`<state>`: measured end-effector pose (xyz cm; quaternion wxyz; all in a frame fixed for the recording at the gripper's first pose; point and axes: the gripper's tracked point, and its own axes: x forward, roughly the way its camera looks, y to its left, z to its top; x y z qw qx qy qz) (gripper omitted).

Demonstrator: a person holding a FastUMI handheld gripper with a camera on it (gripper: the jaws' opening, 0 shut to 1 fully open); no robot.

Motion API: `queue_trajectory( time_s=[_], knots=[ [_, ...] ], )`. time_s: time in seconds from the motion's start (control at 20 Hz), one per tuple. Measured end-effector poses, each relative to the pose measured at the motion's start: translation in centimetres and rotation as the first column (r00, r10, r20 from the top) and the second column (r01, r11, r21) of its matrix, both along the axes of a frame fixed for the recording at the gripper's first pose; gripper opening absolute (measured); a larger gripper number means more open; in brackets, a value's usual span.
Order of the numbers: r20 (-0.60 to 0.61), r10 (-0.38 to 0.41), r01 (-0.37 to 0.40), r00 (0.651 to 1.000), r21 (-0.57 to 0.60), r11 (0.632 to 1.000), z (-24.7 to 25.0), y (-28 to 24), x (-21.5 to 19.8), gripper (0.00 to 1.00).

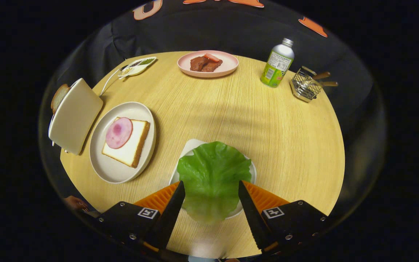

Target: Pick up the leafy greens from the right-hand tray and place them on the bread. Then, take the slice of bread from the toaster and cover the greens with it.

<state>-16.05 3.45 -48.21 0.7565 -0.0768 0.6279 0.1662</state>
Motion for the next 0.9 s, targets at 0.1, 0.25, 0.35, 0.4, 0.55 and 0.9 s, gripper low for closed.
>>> queue_trajectory(
  time_s=[0.1,0.25,0.35,0.4,0.55,0.9],
  knots=[
    [-0.031,0.015,-0.016,0.999,-0.028,0.999,-1.2,-0.3,-0.4,0.89],
    [-0.069,0.007,-0.01,0.998,-0.037,0.999,-2.6,0.2,-0.9,0.87],
    [-0.089,0.01,-0.014,0.996,-0.043,0.999,-3.1,0.1,-1.3,0.86],
    [-0.08,0.001,-0.004,0.997,-0.036,0.999,-3.5,0.3,-1.2,0.85],
    [-0.098,-0.036,0.036,0.995,-0.006,0.999,-3.3,0.3,-1.2,0.76],
    [-0.1,-0.124,0.122,0.987,-0.032,0.992,-3.5,-0.1,-0.8,0.25]
  ],
)
